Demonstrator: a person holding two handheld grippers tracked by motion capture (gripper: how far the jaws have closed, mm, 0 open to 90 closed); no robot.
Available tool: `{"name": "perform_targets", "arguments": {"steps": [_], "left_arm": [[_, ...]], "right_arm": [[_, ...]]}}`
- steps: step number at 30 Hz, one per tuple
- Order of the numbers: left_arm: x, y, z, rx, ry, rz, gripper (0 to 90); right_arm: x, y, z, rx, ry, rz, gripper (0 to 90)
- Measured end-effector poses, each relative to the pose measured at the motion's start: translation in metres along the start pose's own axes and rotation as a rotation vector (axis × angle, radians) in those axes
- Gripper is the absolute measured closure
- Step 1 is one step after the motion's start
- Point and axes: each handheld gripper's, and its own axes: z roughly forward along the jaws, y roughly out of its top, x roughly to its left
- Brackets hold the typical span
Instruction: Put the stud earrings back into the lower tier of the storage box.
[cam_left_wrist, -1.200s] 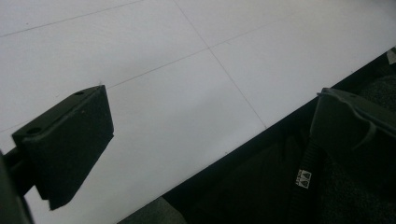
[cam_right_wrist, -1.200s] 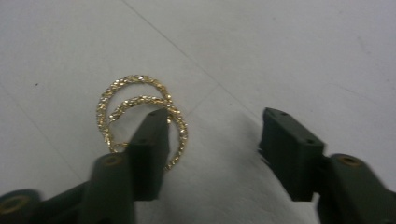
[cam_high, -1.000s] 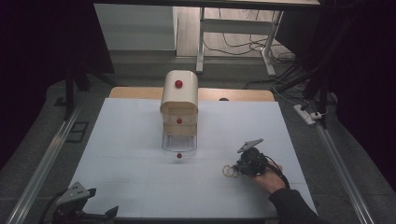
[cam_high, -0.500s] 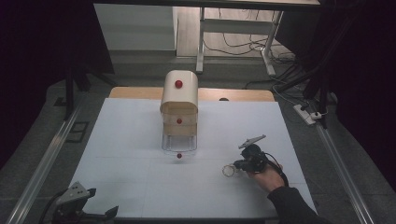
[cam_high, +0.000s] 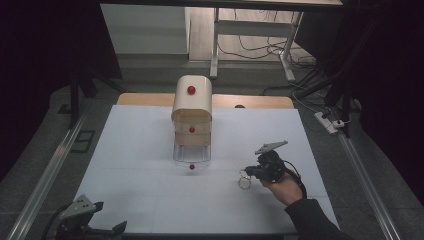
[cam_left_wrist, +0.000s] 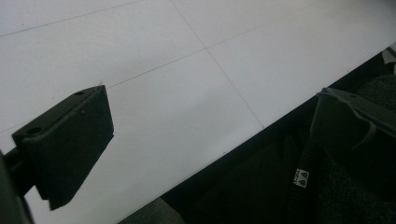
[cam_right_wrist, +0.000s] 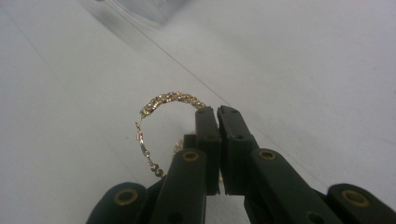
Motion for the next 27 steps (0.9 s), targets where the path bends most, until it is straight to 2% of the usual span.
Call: {"name": "perform_targets", "arguments": {"steps": [4, 7, 17, 27], "left_arm": [[0.005, 0.000, -0.001, -0.013, -0.027, -0.035, 0.6], [0.008, 0.000, -0.002, -0.020, -0.053, -0.044, 0.9], [0.006, 0.001, 0.002, 0.006, -0.055, -0.027, 0.9], [0.006, 0.001, 0.003, 0.016, -0.054, -0.019, 0.9]], "right_arm": [[0.005, 0.008, -0.002, -0.026, 0.019, -0.006, 87.3], [0.010, 0.014, -0.003, -0.043, 0.030, -0.017, 87.3], [0.023, 0.036, 0.002, -0.080, 0.054, -0.042, 87.3], [0.038, 0.060, 0.015, -0.103, 0.077, -0.069, 87.3]]}}
